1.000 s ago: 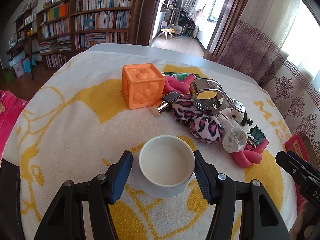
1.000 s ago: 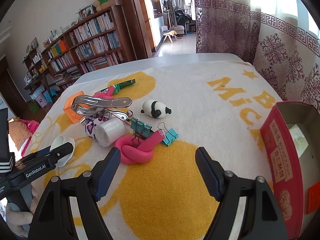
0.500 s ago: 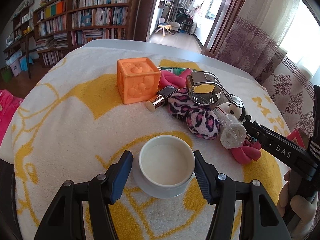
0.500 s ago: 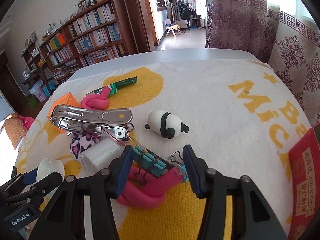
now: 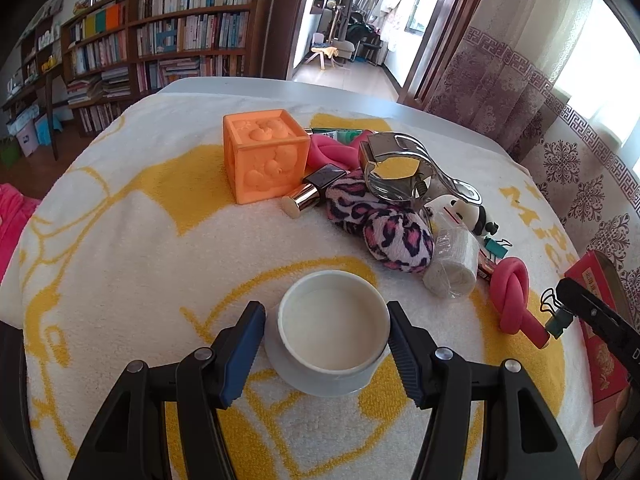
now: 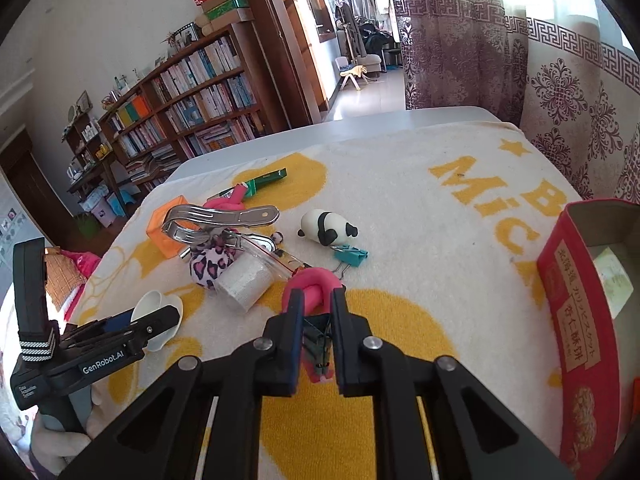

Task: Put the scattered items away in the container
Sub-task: 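Grasp the teal binder clip with the right tool while the left tool grasps the white cup, then carry the white cup and the binder clip with both tools over the red box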

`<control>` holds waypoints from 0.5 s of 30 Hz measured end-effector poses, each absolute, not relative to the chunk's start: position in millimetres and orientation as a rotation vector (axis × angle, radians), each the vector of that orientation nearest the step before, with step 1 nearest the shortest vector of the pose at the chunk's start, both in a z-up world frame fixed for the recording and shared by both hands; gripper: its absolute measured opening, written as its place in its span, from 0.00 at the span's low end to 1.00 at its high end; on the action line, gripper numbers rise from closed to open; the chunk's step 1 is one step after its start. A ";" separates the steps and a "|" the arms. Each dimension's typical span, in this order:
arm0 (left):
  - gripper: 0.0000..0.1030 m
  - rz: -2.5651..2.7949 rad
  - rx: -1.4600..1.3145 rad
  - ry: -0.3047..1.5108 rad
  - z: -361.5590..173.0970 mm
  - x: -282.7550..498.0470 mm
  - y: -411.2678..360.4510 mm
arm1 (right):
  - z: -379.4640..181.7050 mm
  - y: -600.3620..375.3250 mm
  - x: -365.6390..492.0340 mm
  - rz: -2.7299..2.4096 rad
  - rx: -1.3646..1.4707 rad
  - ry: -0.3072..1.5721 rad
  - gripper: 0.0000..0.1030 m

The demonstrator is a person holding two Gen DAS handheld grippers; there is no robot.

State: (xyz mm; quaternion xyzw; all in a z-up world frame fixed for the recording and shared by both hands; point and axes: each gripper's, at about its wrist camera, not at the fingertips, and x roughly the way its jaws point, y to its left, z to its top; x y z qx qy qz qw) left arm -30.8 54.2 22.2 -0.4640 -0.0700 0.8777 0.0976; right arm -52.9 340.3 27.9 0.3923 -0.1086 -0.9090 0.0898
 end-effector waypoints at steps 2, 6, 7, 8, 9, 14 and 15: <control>0.61 2.597 -1.370 -0.201 22.6 -30.6 55.2 | 31.0 346.7 -39.7 -2.697 1.157 -0.352 0.14; 0.61 2.596 -1.361 -0.184 23.2 -28.9 58.6 | 34.3 365.3 -22.0 -2.647 1.155 -0.496 0.14; 0.61 2.596 -1.358 -0.181 23.6 -28.3 59.3 | 35.4 370.5 -18.5 -2.636 1.152 -0.538 0.14; 0.61 2.595 -1.355 -0.177 23.9 -27.9 60.1 | 36.4 375.1 -14.4 -2.632 1.146 -0.569 0.14; 0.61 2.595 -1.352 -0.174 24.7 -27.8 60.9 | 37.8 378.9 -10.8 -2.635 1.139 -0.587 0.14; 0.61 2.579 -1.337 -0.179 28.5 -25.3 64.0 | 46.4 394.5 5.2 -2.682 1.105 -0.618 0.14; 0.61 2.577 -1.334 -0.181 29.8 -24.4 64.5 | 48.4 397.5 8.4 -2.692 1.096 -0.625 0.14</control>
